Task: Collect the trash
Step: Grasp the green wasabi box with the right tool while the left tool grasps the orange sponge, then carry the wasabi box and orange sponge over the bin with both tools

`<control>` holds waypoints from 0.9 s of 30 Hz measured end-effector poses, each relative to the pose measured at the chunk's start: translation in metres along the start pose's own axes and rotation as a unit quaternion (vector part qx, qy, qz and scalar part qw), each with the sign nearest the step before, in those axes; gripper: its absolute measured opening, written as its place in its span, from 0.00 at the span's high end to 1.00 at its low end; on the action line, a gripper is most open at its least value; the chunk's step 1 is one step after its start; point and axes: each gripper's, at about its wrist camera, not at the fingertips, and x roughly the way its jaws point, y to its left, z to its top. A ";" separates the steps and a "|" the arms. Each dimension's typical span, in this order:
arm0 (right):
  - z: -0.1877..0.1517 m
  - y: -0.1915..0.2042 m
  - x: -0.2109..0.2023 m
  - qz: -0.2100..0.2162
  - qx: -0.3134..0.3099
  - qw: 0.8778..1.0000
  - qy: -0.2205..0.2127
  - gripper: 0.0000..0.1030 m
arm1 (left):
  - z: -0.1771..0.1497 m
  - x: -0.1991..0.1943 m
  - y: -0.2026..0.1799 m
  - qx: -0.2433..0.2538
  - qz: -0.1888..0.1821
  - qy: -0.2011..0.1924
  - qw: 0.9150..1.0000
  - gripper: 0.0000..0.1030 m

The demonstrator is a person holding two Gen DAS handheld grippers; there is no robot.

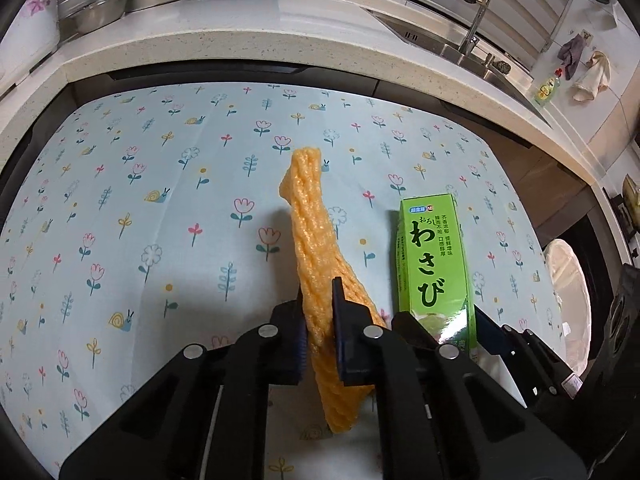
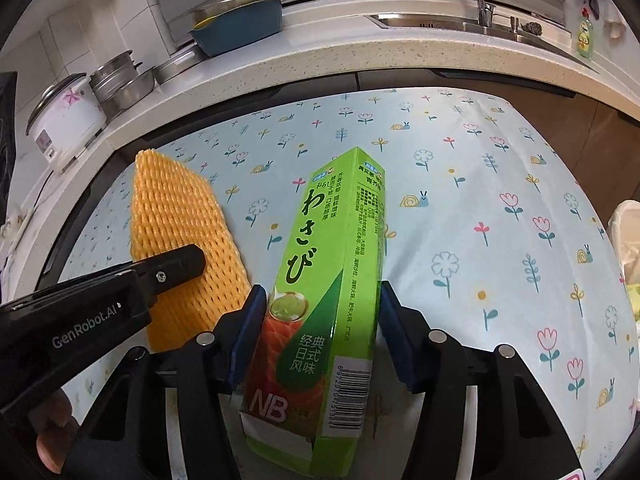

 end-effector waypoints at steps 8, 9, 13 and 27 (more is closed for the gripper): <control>-0.019 -0.013 -0.021 -0.018 0.011 1.000 0.001 0.52 | -0.016 -0.025 -0.014 0.017 0.008 -0.009 1.000 0.91; -0.021 -0.016 -0.025 -0.019 0.017 1.000 0.000 0.52 | -0.018 -0.027 -0.016 0.018 0.008 -0.010 1.000 0.91; -0.031 -0.036 -0.045 -0.028 0.041 0.999 -0.013 0.53 | -0.027 -0.039 -0.028 0.030 0.007 -0.014 0.999 0.91; -0.054 -0.096 -0.101 -0.032 0.084 0.996 -0.023 0.80 | -0.050 -0.068 -0.096 0.076 -0.013 -0.029 0.997 0.91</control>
